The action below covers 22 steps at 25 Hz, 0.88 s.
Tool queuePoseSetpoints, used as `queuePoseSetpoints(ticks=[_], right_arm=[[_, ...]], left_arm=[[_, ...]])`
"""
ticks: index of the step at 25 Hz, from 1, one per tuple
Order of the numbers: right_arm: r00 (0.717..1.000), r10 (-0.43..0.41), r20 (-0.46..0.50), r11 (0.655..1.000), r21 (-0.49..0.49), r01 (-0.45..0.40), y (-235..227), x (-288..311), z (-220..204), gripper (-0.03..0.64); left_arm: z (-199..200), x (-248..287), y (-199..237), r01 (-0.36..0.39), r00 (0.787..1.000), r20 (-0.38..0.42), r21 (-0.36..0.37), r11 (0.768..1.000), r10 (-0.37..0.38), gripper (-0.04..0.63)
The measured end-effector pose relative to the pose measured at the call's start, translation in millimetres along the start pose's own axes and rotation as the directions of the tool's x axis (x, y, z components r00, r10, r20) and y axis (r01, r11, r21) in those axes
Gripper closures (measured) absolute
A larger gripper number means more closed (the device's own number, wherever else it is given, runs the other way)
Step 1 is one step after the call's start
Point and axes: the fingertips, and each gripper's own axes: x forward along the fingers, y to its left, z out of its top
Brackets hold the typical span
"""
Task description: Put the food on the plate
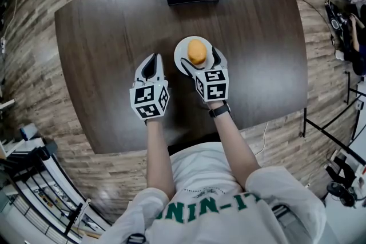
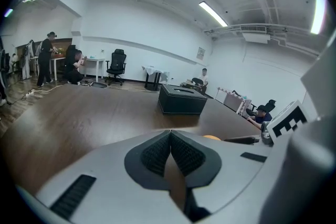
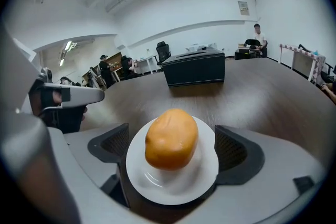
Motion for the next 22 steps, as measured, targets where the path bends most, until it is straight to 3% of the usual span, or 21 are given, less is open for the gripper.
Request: queuePoseSetpoints(ticks=[14,22], right_arm=[[0.998,-0.041,0.038,0.999,0.025,0.04,-15.8,-31.4,4.4,0.107],[0.99,-0.097,0.105,0.995,0.044,0.093,-32.3,-68.0,22.3,0.157]], left_arm=[[4.4,-25.6,1.9,-0.022,1.0,0.018,0.03,0.999,0.022,0.581],[15.1,-48.7,1.5,-0.037,0.998,0.052,0.04,0.999,0.035,0.581]])
